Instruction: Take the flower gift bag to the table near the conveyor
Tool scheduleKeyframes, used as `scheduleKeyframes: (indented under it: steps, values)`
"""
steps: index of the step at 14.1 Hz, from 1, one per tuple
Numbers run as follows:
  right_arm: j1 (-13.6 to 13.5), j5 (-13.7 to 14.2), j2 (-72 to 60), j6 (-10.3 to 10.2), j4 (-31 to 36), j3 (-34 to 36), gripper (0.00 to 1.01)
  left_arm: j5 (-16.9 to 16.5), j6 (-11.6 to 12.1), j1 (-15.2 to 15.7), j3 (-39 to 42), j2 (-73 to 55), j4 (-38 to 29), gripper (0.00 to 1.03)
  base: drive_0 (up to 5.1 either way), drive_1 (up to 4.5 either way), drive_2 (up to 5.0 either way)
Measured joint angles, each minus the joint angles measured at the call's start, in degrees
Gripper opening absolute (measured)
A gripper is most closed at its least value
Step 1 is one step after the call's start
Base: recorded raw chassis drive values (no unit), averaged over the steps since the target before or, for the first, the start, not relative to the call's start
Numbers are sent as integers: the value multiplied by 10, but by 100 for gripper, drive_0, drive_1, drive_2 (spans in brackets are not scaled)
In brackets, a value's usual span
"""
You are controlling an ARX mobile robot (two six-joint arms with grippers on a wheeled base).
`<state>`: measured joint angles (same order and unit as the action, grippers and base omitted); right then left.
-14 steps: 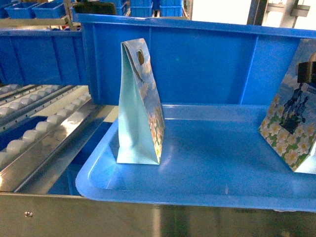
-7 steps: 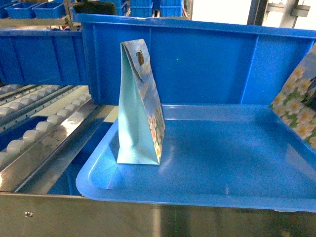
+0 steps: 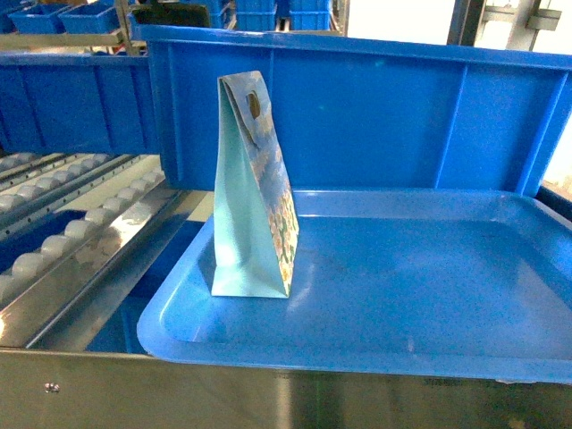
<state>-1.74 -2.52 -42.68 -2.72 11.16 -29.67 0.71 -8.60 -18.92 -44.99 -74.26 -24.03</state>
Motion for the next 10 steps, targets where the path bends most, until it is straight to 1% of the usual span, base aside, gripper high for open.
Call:
scheduleKeyframes:
  steps: [1,2,3,4,5,6,8,9,10]
  values:
    - [20,-17,35,1,-19,8,2,0,0,0,0,0,0,98,0,0,0]
    - [64,-53,89,2,-40,25,2,0,0,0,0,0,0,98,0,0,0]
    - [97,-81,124,2,-52,38,2,0,0,0,0,0,0,98,0,0,0]
    - [141,-119,165,2,-68,54,2,0,0,0,0,0,0,98,0,0,0]
    - [170,-144,185,1,-75,63,2,0,0,0,0,0,0,98,0,0,0]
    - [189,-163,204,0,-82,70,2,0,0,0,0,0,0,98,0,0,0]
    - [189,-164,216,-5,-83,80,2,1,0,0,0,0,0,98,0,0,0]
    - [189,-164,215,-7,-83,82,2,27,1,-21,-8,-14,1,98,0,0,0]
    - [189,-164,215,-7,-83,82,2,39,3,-38,-17,-30,3,98,0,0,0]
